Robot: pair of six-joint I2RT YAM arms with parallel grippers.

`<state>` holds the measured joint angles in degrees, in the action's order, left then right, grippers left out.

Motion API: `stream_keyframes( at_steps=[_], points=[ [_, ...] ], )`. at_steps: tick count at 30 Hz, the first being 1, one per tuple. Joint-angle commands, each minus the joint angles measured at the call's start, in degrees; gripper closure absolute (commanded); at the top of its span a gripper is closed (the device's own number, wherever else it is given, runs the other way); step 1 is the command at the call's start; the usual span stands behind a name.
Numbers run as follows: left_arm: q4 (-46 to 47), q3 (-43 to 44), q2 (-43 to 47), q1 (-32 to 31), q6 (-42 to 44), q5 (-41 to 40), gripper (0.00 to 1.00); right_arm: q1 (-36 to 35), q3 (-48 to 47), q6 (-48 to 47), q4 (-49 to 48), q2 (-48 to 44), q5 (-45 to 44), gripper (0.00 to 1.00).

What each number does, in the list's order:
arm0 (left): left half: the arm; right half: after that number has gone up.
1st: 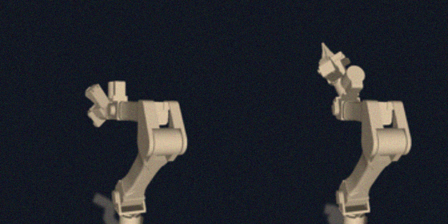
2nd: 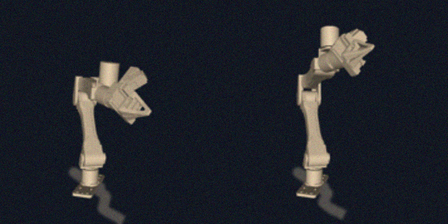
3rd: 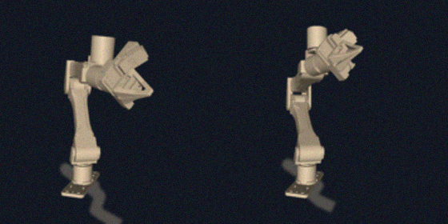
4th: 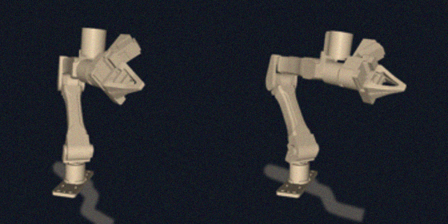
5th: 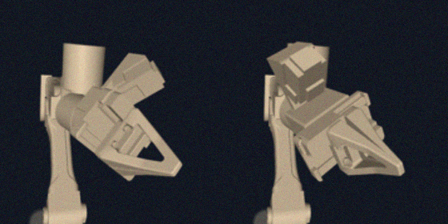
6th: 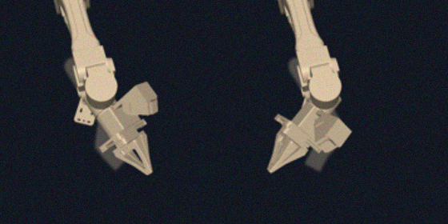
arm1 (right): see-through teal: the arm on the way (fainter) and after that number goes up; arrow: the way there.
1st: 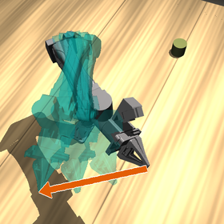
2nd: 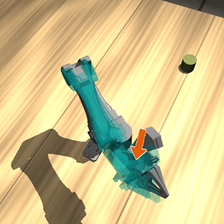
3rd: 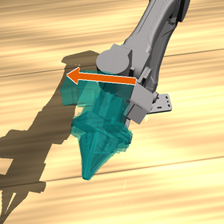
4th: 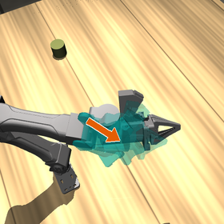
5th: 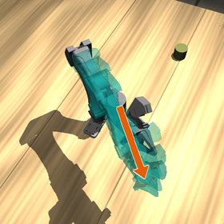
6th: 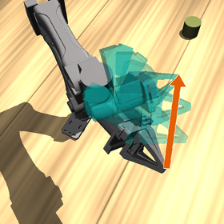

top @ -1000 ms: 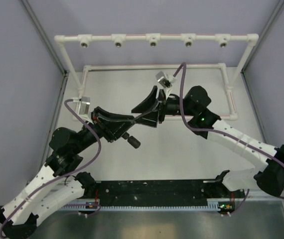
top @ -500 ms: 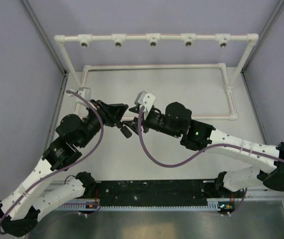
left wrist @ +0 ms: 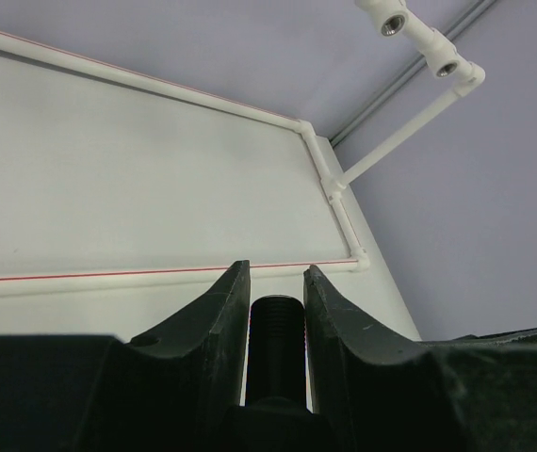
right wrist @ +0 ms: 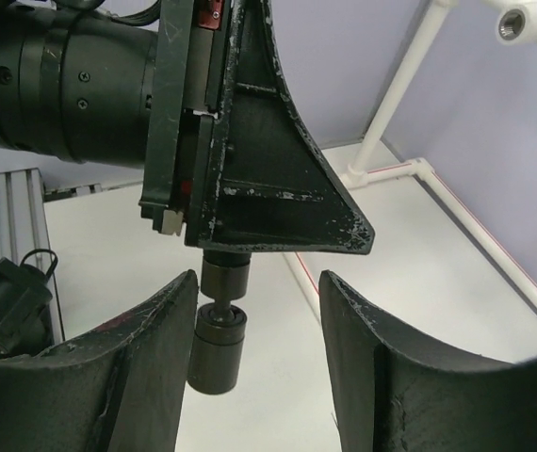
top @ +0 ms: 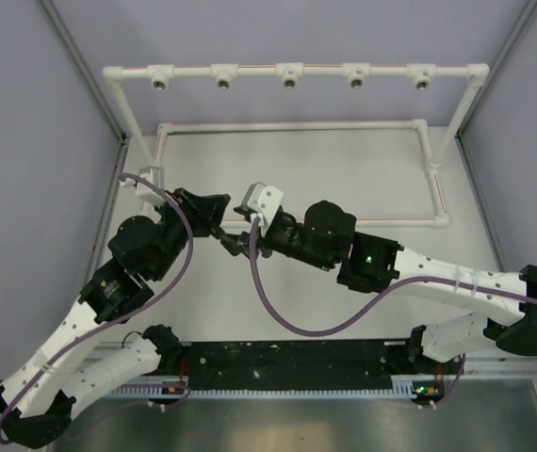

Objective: Install the water faucets
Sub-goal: Screw the water faucet onto the adaptor.

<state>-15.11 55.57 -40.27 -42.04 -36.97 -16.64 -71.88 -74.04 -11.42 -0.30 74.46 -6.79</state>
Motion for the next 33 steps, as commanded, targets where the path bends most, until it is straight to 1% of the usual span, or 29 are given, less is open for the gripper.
stream_keyframes(
  at_steps=[1, 6, 11, 13, 15, 16, 17, 18, 19, 20, 21, 24, 26, 30, 33],
  points=[
    [3.34, 2.52, 0.54, 0.12, -1.44, -2.43, 1.00, -1.86, -3.83, 1.31, -0.94, 3.14, -3.66, 0.47],
    [2.63, 2.96, 0.54, 0.12, -1.96, -3.13, 1.00, -3.09, -6.02, 0.70, -1.11, 7.36, -8.23, 0.47],
    [2.28, 2.96, 0.81, 0.12, -2.14, -3.31, 1.00, -3.71, -7.52, -0.18, -1.11, 9.83, -10.26, 0.48],
    [2.28, 2.88, 0.98, 0.12, -2.23, -3.39, 1.00, -3.71, -7.87, -0.36, -1.29, 10.62, -10.53, 0.48],
    [2.37, 2.88, 0.98, 0.12, -2.23, -3.31, 1.00, -3.71, -7.96, -0.71, -1.37, 11.23, -10.70, 0.52],
    [2.37, 2.88, 0.98, 0.12, -2.40, -3.13, 1.00, -3.80, -7.96, -0.80, -1.46, 11.24, -10.88, 0.55],
    [2.46, 2.88, 0.98, 0.12, -2.40, -3.04, 1.00, -3.80, -7.96, -1.06, -1.64, 11.41, -11.14, 0.60],
    [2.54, 2.79, 0.98, 0.03, -2.49, -2.87, 1.00, -3.80, -7.96, -1.23, -1.81, 11.50, -11.06, 0.68],
    [2.55, 2.70, 0.90, 0.12, -2.58, -2.69, 1.00, -3.71, -7.79, -1.24, -1.90, 11.41, -11.06, 0.80],
    [2.63, 2.61, 1.07, 0.03, -2.67, -2.52, 1.00, -3.71, -7.44, -1.15, -2.34, 11.24, -10.79, 0.94],
    [2.63, 2.61, 1.16, 0.12, -2.67, -2.26, 1.00, -3.80, -6.91, -0.89, -2.78, 10.80, -10.44, 1.00],
    [3.42, 1.47, 1.86, 0.12, -2.23, -0.07, 1.00, -3.71, -5.07, -1.24, -2.87, 8.87, -5.80, 1.00],
    [6.40, -0.02, 3.00, 0.12, -1.88, 4.05, 1.00, -3.27, -3.93, -0.54, -2.43, 7.38, -0.37, 1.00],
    [14.22, -4.58, 5.73, 0.12, -1.18, 14.94, 1.00, 1.64, -2.34, 7.09, -2.78, 3.86, 19.39, 1.00],
    [20.89, -6.61, 7.22, 0.12, -0.74, 26.01, 1.00, 6.91, -0.06, 16.57, -7.77, 1.23, 32.76, 1.00]
  ],
)
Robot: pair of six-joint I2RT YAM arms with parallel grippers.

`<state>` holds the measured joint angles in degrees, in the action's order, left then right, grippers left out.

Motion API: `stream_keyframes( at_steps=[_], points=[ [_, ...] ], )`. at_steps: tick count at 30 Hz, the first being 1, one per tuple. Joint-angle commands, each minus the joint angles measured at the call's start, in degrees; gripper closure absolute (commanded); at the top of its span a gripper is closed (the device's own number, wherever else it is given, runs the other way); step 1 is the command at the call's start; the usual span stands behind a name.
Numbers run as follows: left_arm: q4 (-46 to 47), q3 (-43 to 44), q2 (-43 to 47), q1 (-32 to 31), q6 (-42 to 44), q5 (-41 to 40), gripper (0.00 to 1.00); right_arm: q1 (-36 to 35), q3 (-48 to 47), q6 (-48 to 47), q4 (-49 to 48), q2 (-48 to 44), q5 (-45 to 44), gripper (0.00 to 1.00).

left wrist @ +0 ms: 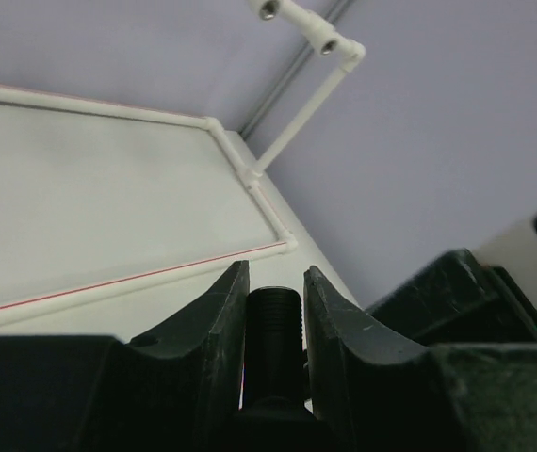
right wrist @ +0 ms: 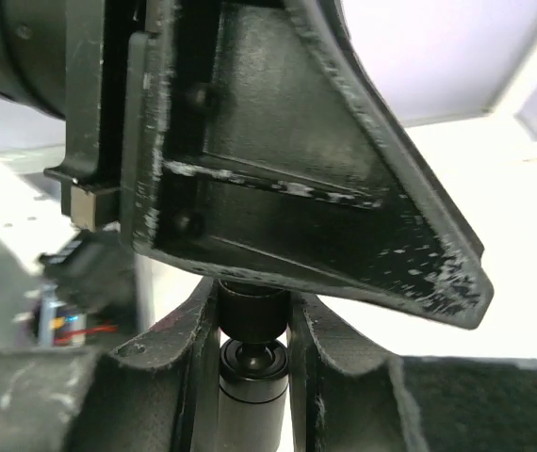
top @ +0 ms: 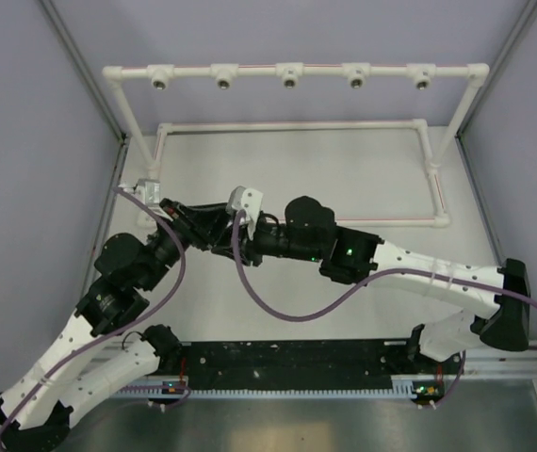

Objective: Install the water faucets
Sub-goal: Screw the water faucet onto the adaptor.

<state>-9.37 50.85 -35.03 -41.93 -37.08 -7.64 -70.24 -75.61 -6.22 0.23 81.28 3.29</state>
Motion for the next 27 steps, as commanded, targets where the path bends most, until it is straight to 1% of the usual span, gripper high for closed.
stream_keyframes(
  at_steps=[1, 3, 4, 5, 7, 9, 11, 13, 14, 15, 17, 18, 19, 21, 23, 24, 25, 27],
  points=[
    [17.34, -2.68, 2.33, 0.01, -0.45, 22.09, 1.00, 7.29, 2.13, 14.36, -10.49, -6.04, 27.16, 1.00],
    [21.91, -3.91, 2.24, 0.01, -0.80, 28.96, 1.00, 11.15, 3.27, 24.45, -16.80, -6.13, 36.30, 1.00],
    [23.59, -4.00, 2.07, 0.01, -0.89, 31.61, 1.00, 13.09, 4.15, 28.85, -21.71, -5.95, 41.13, 1.00],
    [25.17, -4.09, 1.54, 0.01, -0.98, 34.59, 1.00, 14.41, 5.46, 34.64, -27.07, -5.52, 45.27, 1.00],
    [28.33, -4.09, 0.49, 0.01, -1.68, 39.61, 1.00, 16.79, 8.19, 46.23, -40.94, -4.55, 51.88, 1.00],
    [32.55, -4.53, -0.48, 0.01, -3.08, 43.40, 1.00, 18.64, 11.09, 59.50, -58.42, -2.89, 55.75, 1.00],
    [35.54, -4.71, -0.92, 0.01, -3.96, 46.30, 1.00, 20.04, 12.33, 71.91, -74.95, 0.01, 57.17, 1.00],
    [36.52, -4.80, -0.92, 0.01, -3.97, 46.93, 1.00, 21.54, 11.63, 80.45, -83.25, 2.56, 57.27, 0.99],
    [36.44, -4.80, -0.83, 0.01, -3.62, 47.01, 1.00, 22.24, 11.37, 81.96, -84.68, 3.01, 57.18, 0.84],
    [35.65, -4.80, -0.66, 0.01, -3.35, 46.67, 1.00, 22.77, 11.45, 81.89, -85.30, 3.01, 57.27, 0.75],
    [31.36, -4.01, -0.22, 0.01, -1.43, 43.95, 1.00, 24.18, 12.07, 77.97, -81.99, 1.09, 56.92, 0.64],
    [28.73, -3.31, 0.04, 0.01, -0.28, 42.46, 1.00, 24.53, 11.90, 73.33, -76.57, -0.49, 56.92, 0.60],
    [26.18, -2.78, 0.22, 0.01, 0.60, 40.18, 1.00, 24.62, 11.81, 67.97, -69.21, -2.16, 56.57, 0.56],
    [21.86, -1.72, 0.48, -0.08, 2.09, 36.31, 1.00, 24.62, 10.32, 50.70, -45.70, -6.72, 53.25, 0.48],
    [19.66, -1.19, 0.57, 0.01, 2.28, 32.97, 1.00, 24.45, 8.21, 37.13, -29.84, -10.42, 47.36, 0.46],
    [18.60, -0.76, 0.49, 0.01, 2.45, 30.86, 1.00, 24.45, 7.33, 32.63, -23.50, -11.57, 44.12, 0.46],
    [17.29, -0.32, 0.40, 0.01, 2.28, 28.67, 1.00, 24.53, 6.54, 28.67, -19.60, -12.53, 40.69, 0.46],
    [14.92, 0.56, 0.22, 0.01, 1.93, 23.05, 1.00, 23.31, 5.83, 23.99, -13.26, -14.03, 34.53, 0.46]
  ],
)
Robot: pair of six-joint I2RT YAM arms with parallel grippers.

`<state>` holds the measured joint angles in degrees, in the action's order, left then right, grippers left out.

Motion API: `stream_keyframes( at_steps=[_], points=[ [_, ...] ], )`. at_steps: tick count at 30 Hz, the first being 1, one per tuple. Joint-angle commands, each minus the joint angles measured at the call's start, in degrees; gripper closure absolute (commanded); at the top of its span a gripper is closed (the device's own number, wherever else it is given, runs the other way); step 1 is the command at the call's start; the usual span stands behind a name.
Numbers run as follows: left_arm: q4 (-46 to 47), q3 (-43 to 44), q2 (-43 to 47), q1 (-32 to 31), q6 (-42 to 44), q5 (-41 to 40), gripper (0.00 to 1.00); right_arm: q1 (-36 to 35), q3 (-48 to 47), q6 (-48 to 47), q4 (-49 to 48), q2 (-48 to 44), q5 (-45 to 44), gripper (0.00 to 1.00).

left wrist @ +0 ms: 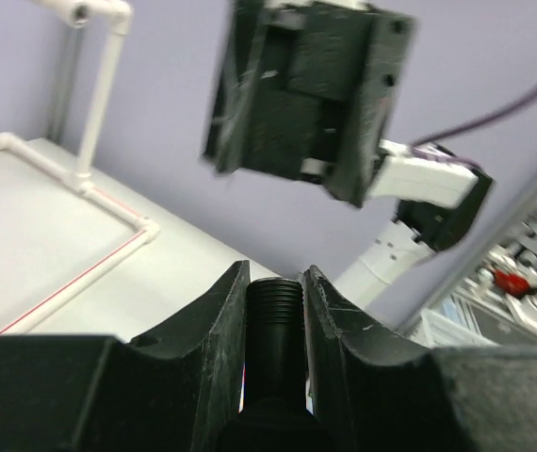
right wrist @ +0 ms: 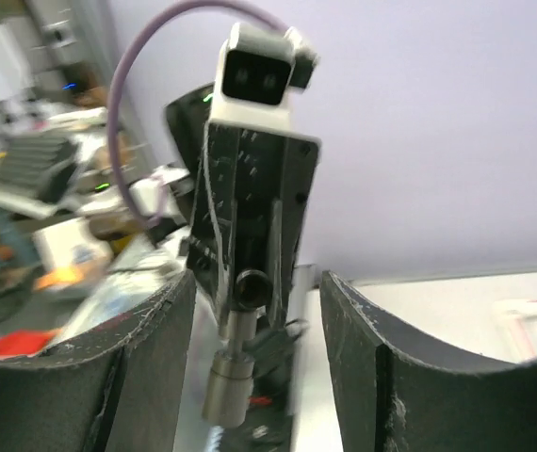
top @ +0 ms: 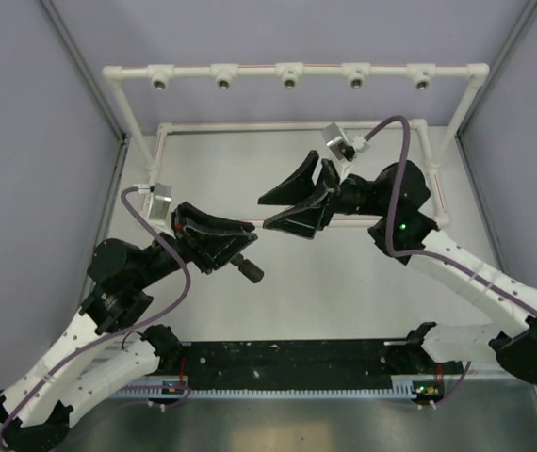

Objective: Install the water faucets
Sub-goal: Screw the water faucet onto the adaptor.

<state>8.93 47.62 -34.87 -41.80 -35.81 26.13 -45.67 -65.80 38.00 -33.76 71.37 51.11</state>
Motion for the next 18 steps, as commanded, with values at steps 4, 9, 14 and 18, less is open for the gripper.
stream_keyframes(
  at_steps=[4, 9, 14, 18],
  points=[
    [-14.43, 7.48, -2.21, -0.12, -1.10, -30.02, 1.00, -8.18, -4.59, -32.34, 28.73, -5.63, -30.60, 0.47],
    [-23.95, 13.20, -6.61, -0.12, -4.52, -44.31, 1.00, -17.25, -6.09, -43.00, 33.14, -3.88, -44.42, 0.50],
    [-27.64, 15.66, -8.89, -0.12, -7.43, -47.48, 1.00, -21.03, -7.84, -48.71, 35.85, -0.11, -49.26, 0.51],
    [-28.00, 16.11, -9.34, -0.12, -8.22, -47.40, 1.00, -23.85, -9.17, -53.20, 36.22, 2.80, -54.88, 0.52]
  ],
)
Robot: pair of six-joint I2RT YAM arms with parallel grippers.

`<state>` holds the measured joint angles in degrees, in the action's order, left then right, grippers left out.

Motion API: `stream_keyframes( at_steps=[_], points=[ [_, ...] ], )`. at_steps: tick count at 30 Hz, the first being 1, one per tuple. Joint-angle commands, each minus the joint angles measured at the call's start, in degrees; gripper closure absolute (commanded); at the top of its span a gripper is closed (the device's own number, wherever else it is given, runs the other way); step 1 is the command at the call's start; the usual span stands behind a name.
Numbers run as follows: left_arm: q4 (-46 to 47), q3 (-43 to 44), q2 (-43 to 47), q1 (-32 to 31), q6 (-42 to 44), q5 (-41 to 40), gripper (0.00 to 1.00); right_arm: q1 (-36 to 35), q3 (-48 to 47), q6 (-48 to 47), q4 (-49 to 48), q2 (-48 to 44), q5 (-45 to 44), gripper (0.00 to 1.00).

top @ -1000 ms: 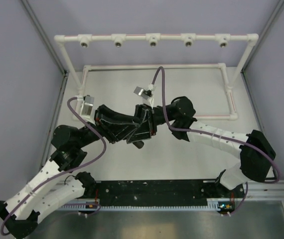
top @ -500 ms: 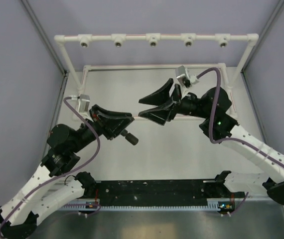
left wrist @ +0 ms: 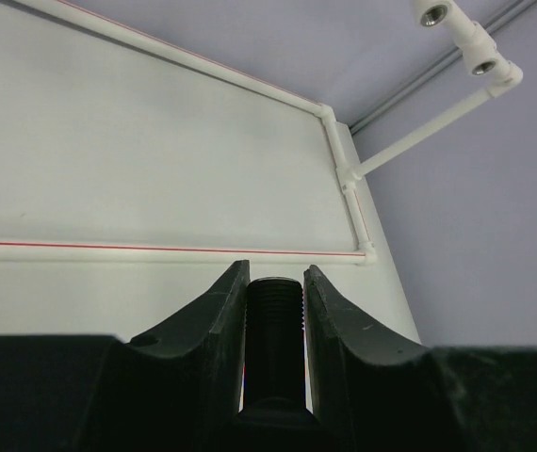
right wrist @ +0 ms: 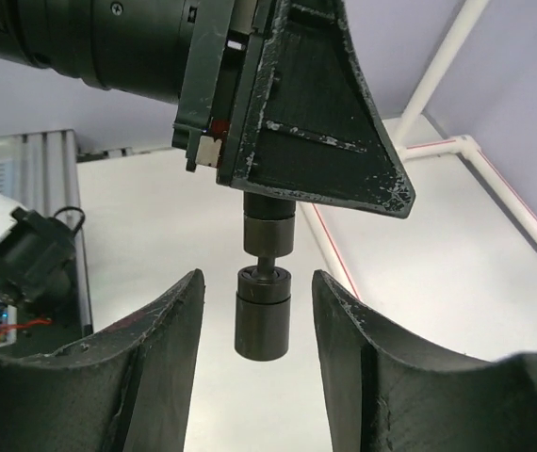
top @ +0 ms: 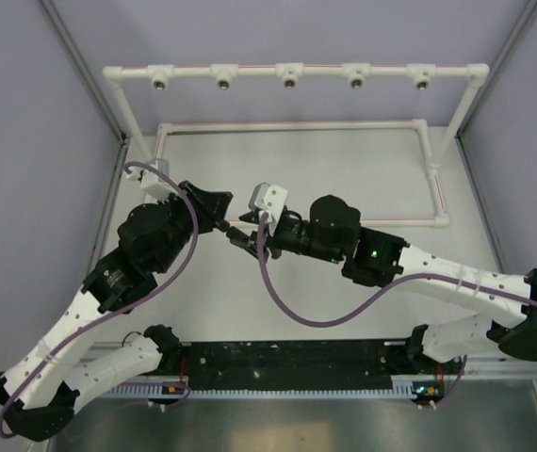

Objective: Install the water faucets
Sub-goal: Screw the water faucet onto the adaptor.

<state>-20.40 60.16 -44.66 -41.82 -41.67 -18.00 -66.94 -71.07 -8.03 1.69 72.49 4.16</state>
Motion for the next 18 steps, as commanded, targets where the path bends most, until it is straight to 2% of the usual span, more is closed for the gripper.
stream_keyframes(
  at_steps=[1, 10, 18],
  points=[
    [1.24, 3.47, 0.28, -0.10, -2.62, -3.18, 1.00, -2.93, -3.82, -7.87, 0.33, 2.30, -8.81, 0.52],
    [1.24, 3.21, -0.16, -0.10, -4.91, -2.92, 1.00, -5.92, -4.16, -12.18, -4.86, 5.90, -16.20, 0.51],
    [0.89, 3.12, -0.60, -0.10, -6.58, -3.09, 1.00, -7.42, -5.75, -13.76, -6.44, 8.11, -18.05, 0.52]
  ],
)
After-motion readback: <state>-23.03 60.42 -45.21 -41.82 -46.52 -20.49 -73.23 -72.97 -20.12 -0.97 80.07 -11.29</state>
